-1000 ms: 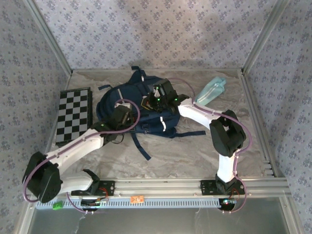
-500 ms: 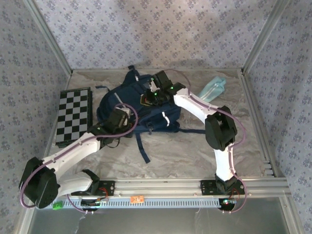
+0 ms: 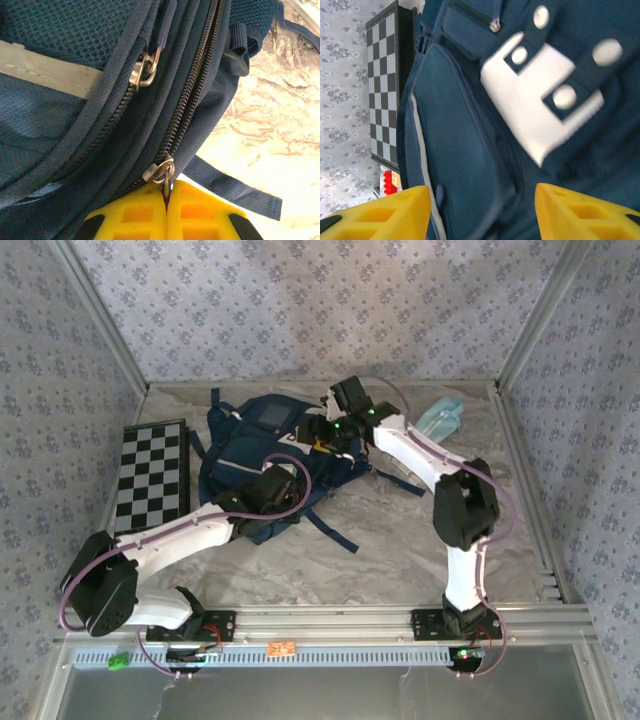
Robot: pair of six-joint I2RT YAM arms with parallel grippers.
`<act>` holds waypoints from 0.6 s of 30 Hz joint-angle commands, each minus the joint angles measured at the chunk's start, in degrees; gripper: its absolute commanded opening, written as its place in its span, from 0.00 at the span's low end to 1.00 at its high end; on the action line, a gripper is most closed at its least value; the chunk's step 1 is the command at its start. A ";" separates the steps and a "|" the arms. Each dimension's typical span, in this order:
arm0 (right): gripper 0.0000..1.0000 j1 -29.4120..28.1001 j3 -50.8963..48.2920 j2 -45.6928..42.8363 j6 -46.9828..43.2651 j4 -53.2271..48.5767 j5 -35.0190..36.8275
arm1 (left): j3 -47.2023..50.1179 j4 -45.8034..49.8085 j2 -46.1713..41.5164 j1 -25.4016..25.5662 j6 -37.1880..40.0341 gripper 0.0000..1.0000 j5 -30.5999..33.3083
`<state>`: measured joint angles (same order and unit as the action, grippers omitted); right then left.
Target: Pack books, pencil case, and school supplies into a backpack
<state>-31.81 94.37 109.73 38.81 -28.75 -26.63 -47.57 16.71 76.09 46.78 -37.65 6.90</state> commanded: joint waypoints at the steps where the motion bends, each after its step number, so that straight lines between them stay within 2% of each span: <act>1: 0.59 -1.11 -10.24 -6.26 8.36 6.92 0.58 | -1.60 0.00 -0.87 -0.70 -0.84 0.00 1.39; 5: 0.55 -3.16 -18.76 -7.83 17.27 19.29 -0.59 | -1.95 -0.12 -0.09 -0.68 -0.83 0.00 0.66; 13: 0.46 -5.82 -17.83 -2.89 21.14 20.37 4.52 | -2.37 -0.19 0.19 -0.65 -0.39 0.00 0.27; 16: 0.35 -6.18 -16.04 -1.25 20.33 20.02 5.66 | -3.29 0.99 0.78 -0.72 -0.01 0.00 0.15; 18: 0.23 -6.44 -14.33 -1.17 17.55 16.69 8.34 | -3.82 2.25 0.52 -0.71 0.63 0.00 0.05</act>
<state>-37.63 76.90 107.48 57.80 -11.05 -22.72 -48.31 17.89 76.71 46.46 -38.02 6.85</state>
